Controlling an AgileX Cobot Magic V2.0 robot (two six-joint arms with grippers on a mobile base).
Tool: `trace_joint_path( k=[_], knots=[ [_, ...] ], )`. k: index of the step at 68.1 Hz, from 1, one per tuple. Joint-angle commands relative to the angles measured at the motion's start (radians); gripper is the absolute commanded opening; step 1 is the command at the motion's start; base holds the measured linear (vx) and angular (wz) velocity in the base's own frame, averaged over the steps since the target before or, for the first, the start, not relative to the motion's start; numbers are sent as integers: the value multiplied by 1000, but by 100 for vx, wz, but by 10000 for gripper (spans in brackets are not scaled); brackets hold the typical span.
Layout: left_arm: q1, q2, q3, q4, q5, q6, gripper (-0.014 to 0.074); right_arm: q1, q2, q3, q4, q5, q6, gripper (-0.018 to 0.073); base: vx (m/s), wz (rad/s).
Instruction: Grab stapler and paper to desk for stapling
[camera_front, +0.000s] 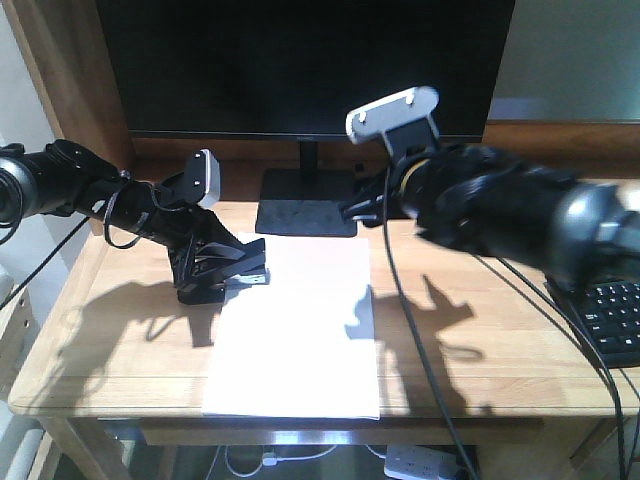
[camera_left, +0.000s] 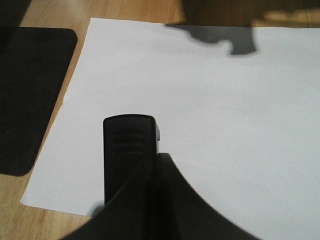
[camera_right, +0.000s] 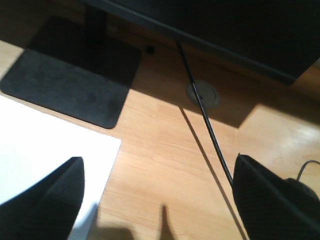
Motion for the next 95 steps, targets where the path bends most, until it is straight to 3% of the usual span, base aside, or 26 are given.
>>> trace_joint_path(
  k=[1, 19, 40, 75, 95],
  knots=[
    [-3, -58, -26, -53, 20, -10, -6, -3, -126, -25, 44, -19, -109, 579, 0, 0],
    [-3, -58, -26, -53, 20, -10, -6, -3, -359, 45, 52, -69, -168, 579, 0, 0],
    [-3, -58, -26, -53, 20, -10, -6, -3, -716, 344, 35, -190, -82, 578, 0, 0],
    [-3, -58, -26, -53, 20, -10, -6, -3, -1410, 780, 38, -197, -63, 578, 0, 0],
    [-3, -58, -26, -53, 20, -10, -6, -3, -1640, 923, 35, -190, -63, 578, 0, 0]
  ],
)
